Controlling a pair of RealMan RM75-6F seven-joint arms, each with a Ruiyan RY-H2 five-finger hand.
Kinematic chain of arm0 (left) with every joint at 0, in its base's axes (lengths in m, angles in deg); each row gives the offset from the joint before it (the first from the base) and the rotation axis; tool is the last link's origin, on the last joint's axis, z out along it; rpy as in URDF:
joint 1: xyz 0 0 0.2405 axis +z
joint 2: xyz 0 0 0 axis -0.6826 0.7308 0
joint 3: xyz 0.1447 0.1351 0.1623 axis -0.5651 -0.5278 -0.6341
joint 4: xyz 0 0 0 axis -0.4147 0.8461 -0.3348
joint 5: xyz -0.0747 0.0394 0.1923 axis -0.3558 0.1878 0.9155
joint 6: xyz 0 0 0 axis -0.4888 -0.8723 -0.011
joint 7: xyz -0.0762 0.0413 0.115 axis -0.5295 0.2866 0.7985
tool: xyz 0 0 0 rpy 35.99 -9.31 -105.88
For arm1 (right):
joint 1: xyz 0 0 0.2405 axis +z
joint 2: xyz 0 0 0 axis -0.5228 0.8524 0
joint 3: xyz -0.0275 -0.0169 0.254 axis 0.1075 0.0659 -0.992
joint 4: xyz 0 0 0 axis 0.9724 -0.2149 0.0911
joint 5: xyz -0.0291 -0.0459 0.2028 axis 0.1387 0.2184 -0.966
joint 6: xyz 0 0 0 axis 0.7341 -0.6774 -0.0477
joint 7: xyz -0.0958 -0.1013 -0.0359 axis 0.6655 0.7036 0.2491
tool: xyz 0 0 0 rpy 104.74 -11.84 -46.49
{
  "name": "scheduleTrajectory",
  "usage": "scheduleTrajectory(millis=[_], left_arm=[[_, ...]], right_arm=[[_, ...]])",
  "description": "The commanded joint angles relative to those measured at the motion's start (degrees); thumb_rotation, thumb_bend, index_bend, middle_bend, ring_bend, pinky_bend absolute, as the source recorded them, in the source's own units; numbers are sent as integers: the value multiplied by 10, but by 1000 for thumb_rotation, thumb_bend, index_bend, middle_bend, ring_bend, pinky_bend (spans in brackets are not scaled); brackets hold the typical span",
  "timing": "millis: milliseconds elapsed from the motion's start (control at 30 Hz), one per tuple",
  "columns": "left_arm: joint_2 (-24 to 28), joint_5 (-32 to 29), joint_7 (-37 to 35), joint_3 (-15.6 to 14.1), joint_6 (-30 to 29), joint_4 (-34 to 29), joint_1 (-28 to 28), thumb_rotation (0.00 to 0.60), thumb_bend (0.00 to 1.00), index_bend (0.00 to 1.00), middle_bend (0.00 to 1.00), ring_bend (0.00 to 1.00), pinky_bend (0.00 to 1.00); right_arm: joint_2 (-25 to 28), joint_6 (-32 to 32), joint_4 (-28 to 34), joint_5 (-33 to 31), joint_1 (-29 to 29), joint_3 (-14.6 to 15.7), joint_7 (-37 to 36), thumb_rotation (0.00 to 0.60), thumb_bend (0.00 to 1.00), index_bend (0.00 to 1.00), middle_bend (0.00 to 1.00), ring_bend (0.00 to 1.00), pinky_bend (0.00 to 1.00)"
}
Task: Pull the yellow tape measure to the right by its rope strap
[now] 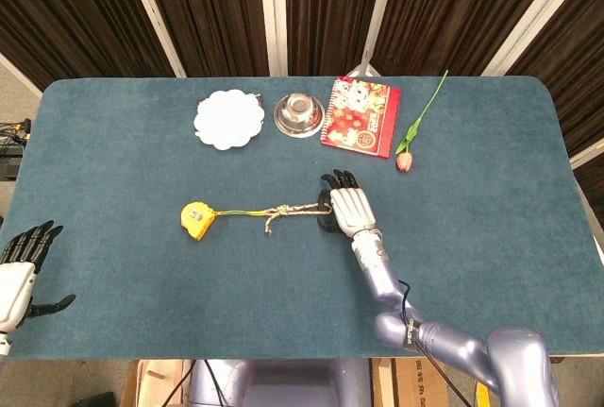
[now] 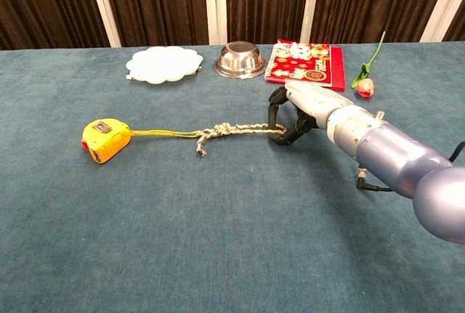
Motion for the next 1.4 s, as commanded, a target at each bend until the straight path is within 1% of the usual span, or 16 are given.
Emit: scheduleTrajectory(millis=[33,333,700,833,1067,1200,1400], left_arm=[[0,-1,-1,0,1,0,0,600,0,0,0,0,0],[1,-2,-4,1,2,-1,0,600,0,0,0,0,0],[2,-1,-4,0,1,-1,0,600,0,0,0,0,0],[1,-4,-6,1,4,-1,0,600,0,0,0,0,0],[3,1,-4,-1,0,-4,0,600,0,0,0,0,0],[2,5,-4,-1,-3,-4,1,600,0,0,0,0,0],[2,7,-2,-3,-4,-4,2,600,0,0,0,0,0]], right_arm=[[-1,2,-1,-2,0,-1,-1,600,388,568,187,0,0],[-3,2,-5,-5,0,-4,2,600,433,597,189,0,0],[3,0,12,-14,-5,-7,7,600,442,628,193,0,0],[17,-7,41,-15,-13,-10,4,600,443,629,193,0,0],[61,-19,109,-23,-31,-14,13,600,468,635,193,0,0],[96,-26,157,-47,-49,-26,10,600,468,635,193,0,0],[146,-36,206,-82,-69,-39,18,600,468,635,193,0,0]])
